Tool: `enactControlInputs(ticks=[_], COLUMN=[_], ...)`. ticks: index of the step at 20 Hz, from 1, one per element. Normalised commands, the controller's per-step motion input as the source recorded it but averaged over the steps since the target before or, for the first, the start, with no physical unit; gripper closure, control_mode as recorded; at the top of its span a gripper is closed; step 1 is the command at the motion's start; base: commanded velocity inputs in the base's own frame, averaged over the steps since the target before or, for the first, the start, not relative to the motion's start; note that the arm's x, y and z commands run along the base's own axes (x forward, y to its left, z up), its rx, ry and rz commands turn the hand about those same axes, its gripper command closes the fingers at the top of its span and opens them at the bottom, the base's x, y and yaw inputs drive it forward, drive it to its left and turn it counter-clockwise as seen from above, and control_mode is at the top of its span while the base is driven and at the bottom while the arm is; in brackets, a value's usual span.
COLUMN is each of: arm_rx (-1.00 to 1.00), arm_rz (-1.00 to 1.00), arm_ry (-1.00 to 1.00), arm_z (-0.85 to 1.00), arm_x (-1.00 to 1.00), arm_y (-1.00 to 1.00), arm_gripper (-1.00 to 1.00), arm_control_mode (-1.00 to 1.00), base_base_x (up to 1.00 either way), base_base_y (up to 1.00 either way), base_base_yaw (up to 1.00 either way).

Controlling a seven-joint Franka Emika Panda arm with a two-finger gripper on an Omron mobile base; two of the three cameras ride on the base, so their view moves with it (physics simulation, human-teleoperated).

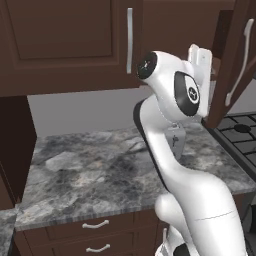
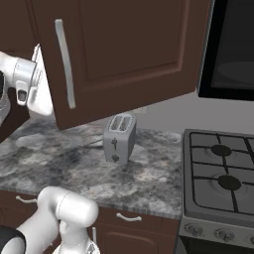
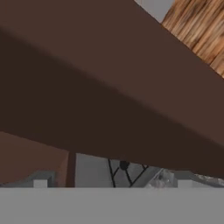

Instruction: Open the cabinet, pick the kettle from the cabinet, and place it in the sink.

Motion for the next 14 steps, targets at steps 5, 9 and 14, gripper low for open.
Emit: enactControlInputs(ticks=[5,9,14], arm_rx=[0.0,0.02,0.05], arm_rz=[0.0,0.0,0.0], arm_ry=[-0.1,-0.05,0.0], arm_z=[0.0,0.0,0.0], arm_x=[-0.39,-0.5,-0.5], arm_y=[-0.39,-0.44,-0.52], arm_gripper=[-1.0,-1.0,-1.0], arm_control_mode=[-1.0,-1.0,-1.0], base_base_x=[0.0,0.0,0.0], base_base_y=[0.0,0.0,0.0], base_base_yaw=[0.0,0.0,0.0])
